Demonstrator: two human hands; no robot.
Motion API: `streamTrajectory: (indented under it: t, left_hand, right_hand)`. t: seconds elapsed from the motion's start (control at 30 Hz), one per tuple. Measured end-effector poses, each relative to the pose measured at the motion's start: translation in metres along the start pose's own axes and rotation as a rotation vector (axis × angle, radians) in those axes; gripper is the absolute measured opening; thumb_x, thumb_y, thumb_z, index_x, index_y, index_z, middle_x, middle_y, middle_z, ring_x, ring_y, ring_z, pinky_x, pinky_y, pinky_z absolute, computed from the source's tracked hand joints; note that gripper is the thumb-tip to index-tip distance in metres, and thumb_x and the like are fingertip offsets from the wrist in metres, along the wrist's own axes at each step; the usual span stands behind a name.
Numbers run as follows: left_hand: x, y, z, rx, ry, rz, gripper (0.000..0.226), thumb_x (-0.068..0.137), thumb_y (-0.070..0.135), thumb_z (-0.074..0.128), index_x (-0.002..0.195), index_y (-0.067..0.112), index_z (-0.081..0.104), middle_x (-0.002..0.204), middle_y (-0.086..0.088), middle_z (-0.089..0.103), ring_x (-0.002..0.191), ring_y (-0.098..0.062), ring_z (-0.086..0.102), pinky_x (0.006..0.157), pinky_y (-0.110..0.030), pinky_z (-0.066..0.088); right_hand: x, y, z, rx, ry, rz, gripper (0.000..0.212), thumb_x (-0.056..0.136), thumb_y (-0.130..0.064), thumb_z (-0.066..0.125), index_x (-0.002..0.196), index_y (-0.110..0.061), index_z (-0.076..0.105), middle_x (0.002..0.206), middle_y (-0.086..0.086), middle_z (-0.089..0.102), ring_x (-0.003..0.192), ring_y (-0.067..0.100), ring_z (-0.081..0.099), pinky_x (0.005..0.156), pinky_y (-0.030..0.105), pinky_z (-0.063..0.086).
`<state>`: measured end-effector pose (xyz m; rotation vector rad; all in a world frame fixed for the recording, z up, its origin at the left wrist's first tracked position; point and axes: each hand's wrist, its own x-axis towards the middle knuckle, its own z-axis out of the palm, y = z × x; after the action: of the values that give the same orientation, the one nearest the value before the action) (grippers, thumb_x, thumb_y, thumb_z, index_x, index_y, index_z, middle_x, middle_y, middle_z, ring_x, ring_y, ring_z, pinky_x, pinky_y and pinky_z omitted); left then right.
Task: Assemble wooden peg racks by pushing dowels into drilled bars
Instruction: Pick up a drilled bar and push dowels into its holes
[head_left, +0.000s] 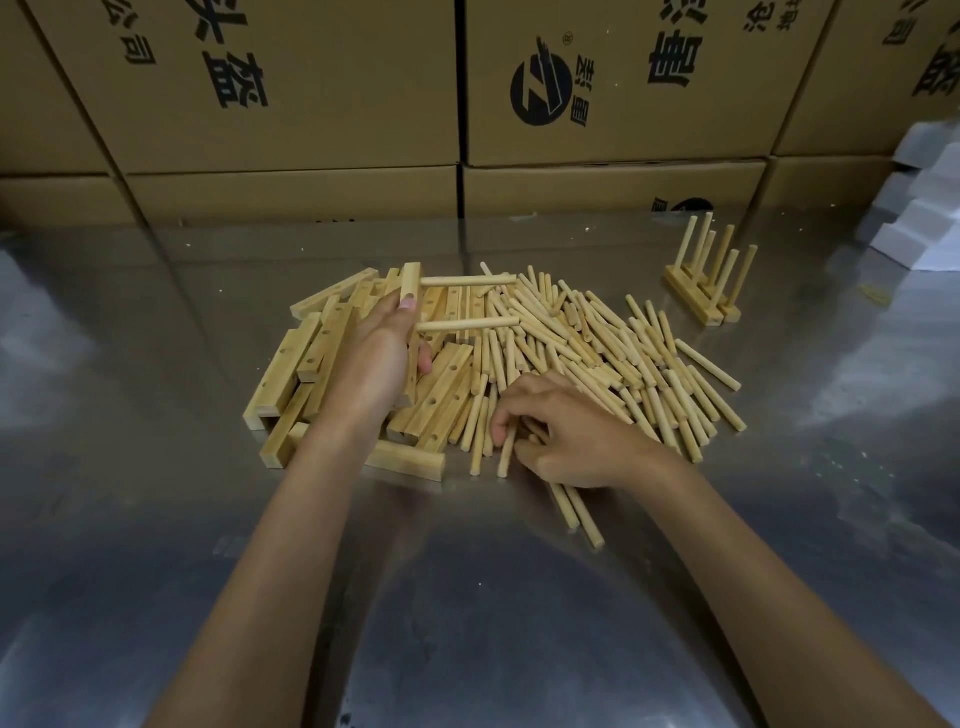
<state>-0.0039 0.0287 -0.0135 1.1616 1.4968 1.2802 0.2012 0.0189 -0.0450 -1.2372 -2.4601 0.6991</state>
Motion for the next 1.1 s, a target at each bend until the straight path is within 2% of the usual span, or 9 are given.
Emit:
streamTrajectory:
  t: [0.07,0.17,0.23,0.4,0.57,0.67,0.77,0.87,1.1]
  left_hand:
    - [-0.002,0.0,0.001,-0.019,-0.027,-0.016,0.04,0.106,0.042,0.038,0.14,0.026,0.052,0.056,0.005,0.056,0.072,-0.017,0.054,0.083,-0.048,0.049]
    - [-0.005,0.001,0.001,-0.167,-0.055,-0.103,0.025,0.105,0.035,0.042,0.112,0.021,0.062,0.055,0.002,0.054,0.052,-0.014,0.047,0.048,-0.027,0.041]
    - [-0.007,0.001,0.001,-0.295,-0.067,-0.16,0.021,0.104,0.029,0.042,0.102,0.016,0.059,0.055,-0.001,0.053,0.044,-0.014,0.044,0.038,-0.024,0.034]
    - [-0.009,0.002,0.001,-0.422,-0.086,-0.232,0.028,0.104,0.032,0.041,0.098,0.01,0.058,0.054,-0.003,0.05,0.04,-0.013,0.039,0.036,-0.022,0.032]
    - [-0.014,0.004,0.004,-0.347,-0.091,-0.244,0.035,0.105,0.04,0.043,0.092,0.013,0.061,0.053,-0.001,0.05,0.039,-0.012,0.041,0.035,-0.022,0.031]
    - [-0.019,0.007,0.011,-0.26,-0.041,-0.254,0.039,0.103,0.044,0.044,0.086,0.014,0.062,0.051,0.002,0.051,0.037,-0.012,0.043,0.034,-0.02,0.03]
    - [-0.021,0.009,0.016,-0.214,0.0,-0.253,0.039,0.101,0.048,0.044,0.103,0.016,0.065,0.062,0.003,0.058,0.05,-0.014,0.048,0.043,-0.024,0.032]
    - [-0.021,0.011,0.016,-0.215,0.032,-0.243,0.041,0.102,0.049,0.04,0.11,0.018,0.066,0.065,0.003,0.063,0.06,-0.017,0.05,0.049,-0.027,0.031]
    - [-0.022,0.013,0.019,-0.214,0.076,-0.221,0.037,0.105,0.047,0.037,0.099,0.023,0.064,0.058,0.004,0.052,0.06,-0.017,0.049,0.05,-0.028,0.032]
  right_hand:
    - [-0.001,0.001,0.001,-0.013,-0.01,-0.016,0.027,0.089,-0.008,0.061,0.098,-0.033,0.066,0.11,-0.012,0.05,0.109,0.003,0.033,0.092,0.011,0.026]
    - [-0.001,0.001,0.002,-0.037,-0.005,-0.022,0.021,0.094,-0.014,0.062,0.101,-0.035,0.062,0.111,-0.014,0.047,0.11,0.001,0.031,0.096,0.019,0.023]
    - [0.0,-0.002,0.003,-0.062,0.065,-0.043,0.018,0.096,-0.016,0.057,0.101,-0.034,0.057,0.107,-0.014,0.049,0.106,0.004,0.033,0.096,0.028,0.026]
    - [-0.001,-0.013,-0.002,0.022,0.368,-0.115,0.017,0.1,-0.015,0.05,0.104,-0.031,0.051,0.089,-0.018,0.054,0.091,0.003,0.047,0.085,0.03,0.031]
    - [-0.002,-0.029,-0.004,0.167,0.53,-0.208,0.012,0.099,-0.015,0.056,0.107,-0.022,0.06,0.091,-0.011,0.059,0.082,0.012,0.055,0.068,0.034,0.045]
    - [-0.002,-0.04,0.004,0.11,0.559,-0.259,0.013,0.096,-0.016,0.059,0.108,-0.02,0.062,0.097,-0.013,0.061,0.086,0.008,0.054,0.072,0.031,0.043]
    - [-0.004,-0.044,0.007,-0.024,0.602,-0.309,0.015,0.094,-0.016,0.061,0.108,-0.019,0.064,0.097,-0.01,0.063,0.089,0.012,0.057,0.076,0.04,0.048]
    - [-0.005,-0.045,0.003,-0.095,0.611,-0.344,0.016,0.092,-0.014,0.063,0.107,-0.019,0.066,0.092,-0.008,0.062,0.087,0.014,0.055,0.076,0.038,0.046]
    - [-0.006,-0.043,-0.001,-0.07,0.561,-0.348,0.016,0.088,-0.01,0.067,0.103,-0.017,0.066,0.091,-0.007,0.059,0.088,0.015,0.048,0.075,0.031,0.042]
